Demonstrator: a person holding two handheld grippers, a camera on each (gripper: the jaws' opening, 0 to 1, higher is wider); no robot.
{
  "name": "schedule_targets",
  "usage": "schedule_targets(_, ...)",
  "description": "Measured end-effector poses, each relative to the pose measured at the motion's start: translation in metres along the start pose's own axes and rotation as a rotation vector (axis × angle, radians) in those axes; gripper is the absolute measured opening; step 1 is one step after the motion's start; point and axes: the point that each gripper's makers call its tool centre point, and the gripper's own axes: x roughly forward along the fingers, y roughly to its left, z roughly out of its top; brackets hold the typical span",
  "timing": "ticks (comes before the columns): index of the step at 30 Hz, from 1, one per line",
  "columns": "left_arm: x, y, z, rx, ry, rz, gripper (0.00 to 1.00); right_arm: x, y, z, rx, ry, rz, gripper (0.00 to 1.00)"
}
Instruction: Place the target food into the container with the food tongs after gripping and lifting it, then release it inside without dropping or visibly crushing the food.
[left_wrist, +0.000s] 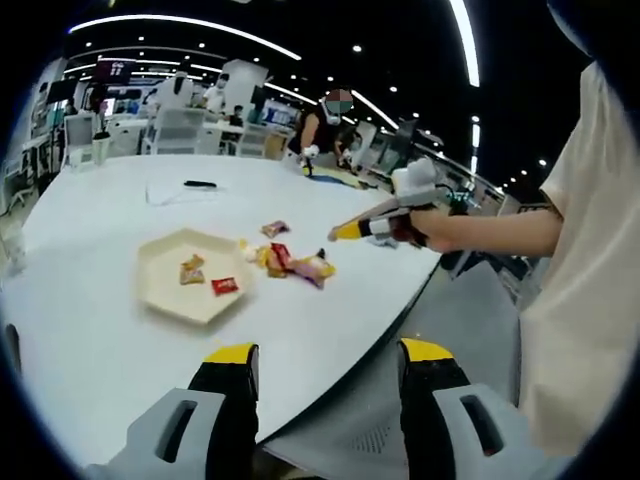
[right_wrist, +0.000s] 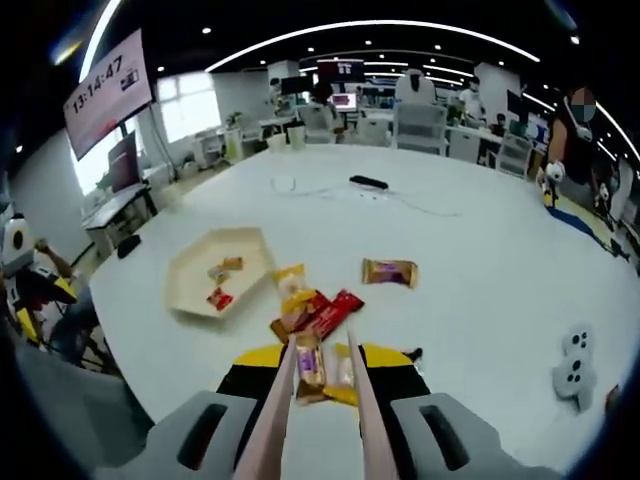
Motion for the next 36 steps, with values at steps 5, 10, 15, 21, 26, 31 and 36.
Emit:
schedule_targets(5,-0.001,0.000,-0.001,-0.002,0.001,0.000,0.55,0.000,-0.001,-0.005,0.006,0.009,-0.002,0.27)
schedule_targets(10,-0.001,0.000,-0.003,-0.011,0.004,0.002,0.55,0.001,0.000,-0.009,0.013,0.015,-0.001,0.27)
schedule_targets(15,-0.001,0.001,-0.006,-0.017,0.011,0.003,0.56,0.007,0.000,-0.013,0.014,0.027,0.004,0.27)
schedule_targets(21,0.001,0.003,-0.008,-0.032,0.015,0.012,0.56,0.013,0.000,-0.020,0.021,0.045,0.007,0.27)
schedule_targets(26,0.005,0.003,-0.010,-0.036,0.031,0.001,0.56,0.017,-0.005,-0.024,0.033,0.056,-0.001,0.27)
schedule_targets(31,0.009,0.005,-0.010,-0.037,0.043,-0.005,0.56,0.021,-0.011,-0.025,0.038,0.062,-0.008,0.27)
schedule_targets(36,0.012,0.005,-0.009,-0.037,0.055,-0.013,0.56,0.026,-0.014,-0.027,0.042,0.070,-0.012,0.27)
